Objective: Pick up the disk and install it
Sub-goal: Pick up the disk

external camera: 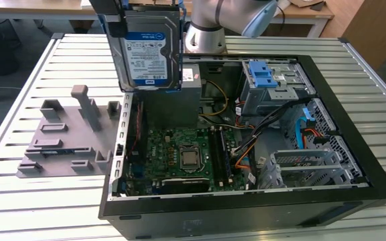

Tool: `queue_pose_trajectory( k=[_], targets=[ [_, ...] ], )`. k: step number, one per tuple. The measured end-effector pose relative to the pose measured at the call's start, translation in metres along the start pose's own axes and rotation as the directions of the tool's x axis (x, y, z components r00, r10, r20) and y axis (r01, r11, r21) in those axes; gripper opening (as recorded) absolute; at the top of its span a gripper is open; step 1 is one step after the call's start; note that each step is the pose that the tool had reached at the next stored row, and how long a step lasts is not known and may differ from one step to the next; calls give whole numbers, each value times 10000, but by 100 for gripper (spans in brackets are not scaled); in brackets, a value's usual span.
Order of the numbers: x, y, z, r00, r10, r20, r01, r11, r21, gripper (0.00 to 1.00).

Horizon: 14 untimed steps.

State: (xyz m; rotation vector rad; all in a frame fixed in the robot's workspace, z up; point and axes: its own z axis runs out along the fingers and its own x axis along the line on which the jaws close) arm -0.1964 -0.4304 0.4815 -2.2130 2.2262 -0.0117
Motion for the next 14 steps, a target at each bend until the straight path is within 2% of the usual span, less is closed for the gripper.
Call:
queue_pose_trajectory(
  k=[14],
  targets=[
    [-2, -264, 3, 10000, 0, 1, 0, 10000, 0, 36]
  ],
)
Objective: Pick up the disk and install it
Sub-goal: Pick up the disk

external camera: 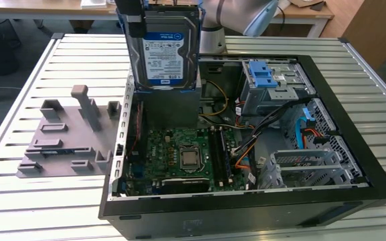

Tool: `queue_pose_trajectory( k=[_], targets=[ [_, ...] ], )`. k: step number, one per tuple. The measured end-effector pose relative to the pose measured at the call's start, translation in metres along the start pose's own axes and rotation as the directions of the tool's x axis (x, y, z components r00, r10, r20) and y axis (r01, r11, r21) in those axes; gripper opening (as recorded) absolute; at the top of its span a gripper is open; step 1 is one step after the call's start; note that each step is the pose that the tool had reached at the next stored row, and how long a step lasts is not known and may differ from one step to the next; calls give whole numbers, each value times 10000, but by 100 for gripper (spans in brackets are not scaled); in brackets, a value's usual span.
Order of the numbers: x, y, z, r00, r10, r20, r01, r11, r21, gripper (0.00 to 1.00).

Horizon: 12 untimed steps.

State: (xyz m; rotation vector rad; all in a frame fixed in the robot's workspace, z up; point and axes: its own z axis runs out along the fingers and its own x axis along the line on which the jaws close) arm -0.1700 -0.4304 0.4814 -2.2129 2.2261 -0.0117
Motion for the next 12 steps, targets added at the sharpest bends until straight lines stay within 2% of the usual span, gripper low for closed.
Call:
queue_pose_trajectory(
  k=[7, 12],
  targets=[
    [0, -130, 2, 10000, 0, -1, 0, 10000, 0, 36],
    [5, -262, 4, 10000, 0, 0, 0, 10000, 0, 36]
  ],
)
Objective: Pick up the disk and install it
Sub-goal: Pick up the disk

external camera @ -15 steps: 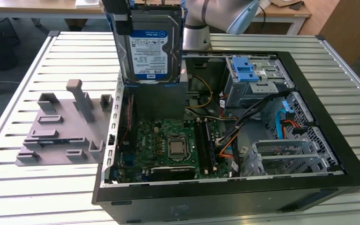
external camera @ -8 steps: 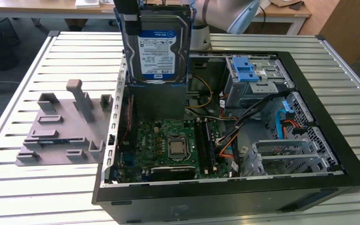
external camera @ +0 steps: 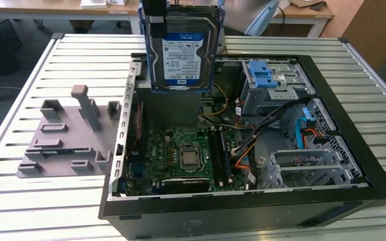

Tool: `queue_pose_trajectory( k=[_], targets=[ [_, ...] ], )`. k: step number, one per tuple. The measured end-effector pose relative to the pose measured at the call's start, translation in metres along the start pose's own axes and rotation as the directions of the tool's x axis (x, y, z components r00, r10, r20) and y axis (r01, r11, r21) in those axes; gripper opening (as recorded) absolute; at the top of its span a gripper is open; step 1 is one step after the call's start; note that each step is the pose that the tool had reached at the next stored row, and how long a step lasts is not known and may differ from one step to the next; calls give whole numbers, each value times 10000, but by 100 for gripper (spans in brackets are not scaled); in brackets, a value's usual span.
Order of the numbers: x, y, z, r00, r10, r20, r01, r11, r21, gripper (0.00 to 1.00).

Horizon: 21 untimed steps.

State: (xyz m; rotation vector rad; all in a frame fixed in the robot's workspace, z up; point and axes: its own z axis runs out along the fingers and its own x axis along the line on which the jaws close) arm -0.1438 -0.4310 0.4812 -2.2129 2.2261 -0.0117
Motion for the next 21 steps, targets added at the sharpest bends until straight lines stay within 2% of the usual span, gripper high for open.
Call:
queue_pose_trajectory(
  k=[10, 21],
  targets=[
    [17, -266, 4, 10000, 1, -1, -1, 10000, -4, 36],
    [41, -487, 8, 10000, 18, 0, -18, 10000, -13, 36]
  ],
)
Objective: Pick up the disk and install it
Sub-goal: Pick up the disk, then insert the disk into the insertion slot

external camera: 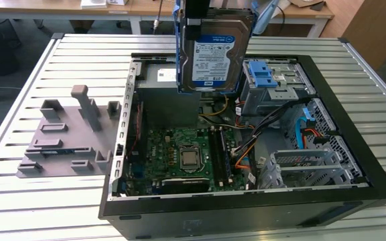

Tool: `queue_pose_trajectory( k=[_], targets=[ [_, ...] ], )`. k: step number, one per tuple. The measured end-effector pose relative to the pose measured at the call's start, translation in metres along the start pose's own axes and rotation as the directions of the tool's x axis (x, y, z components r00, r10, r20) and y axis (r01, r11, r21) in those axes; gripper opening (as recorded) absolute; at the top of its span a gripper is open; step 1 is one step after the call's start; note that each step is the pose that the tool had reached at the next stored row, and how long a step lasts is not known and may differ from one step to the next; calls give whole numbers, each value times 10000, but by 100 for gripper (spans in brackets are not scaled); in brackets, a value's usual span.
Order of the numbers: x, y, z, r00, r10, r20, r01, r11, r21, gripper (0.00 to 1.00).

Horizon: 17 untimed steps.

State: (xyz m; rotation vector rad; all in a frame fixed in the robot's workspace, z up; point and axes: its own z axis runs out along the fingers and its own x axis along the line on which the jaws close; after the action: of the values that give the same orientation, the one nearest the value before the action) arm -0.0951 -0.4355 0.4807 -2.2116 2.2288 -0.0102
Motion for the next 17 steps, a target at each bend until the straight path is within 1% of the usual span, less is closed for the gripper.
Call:
queue_pose_trajectory(
  k=[2, 5, 17],
  targets=[
    [15, -15, 1, 10000, 10, -1, -10, 10000, 0, 36],
    [39, -20, 3, 10000, 58, 0, -58, 10000, -1, 36],
    [40, -20, 3, 10000, 88, 0, -88, 10000, 0, 36]
  ],
)
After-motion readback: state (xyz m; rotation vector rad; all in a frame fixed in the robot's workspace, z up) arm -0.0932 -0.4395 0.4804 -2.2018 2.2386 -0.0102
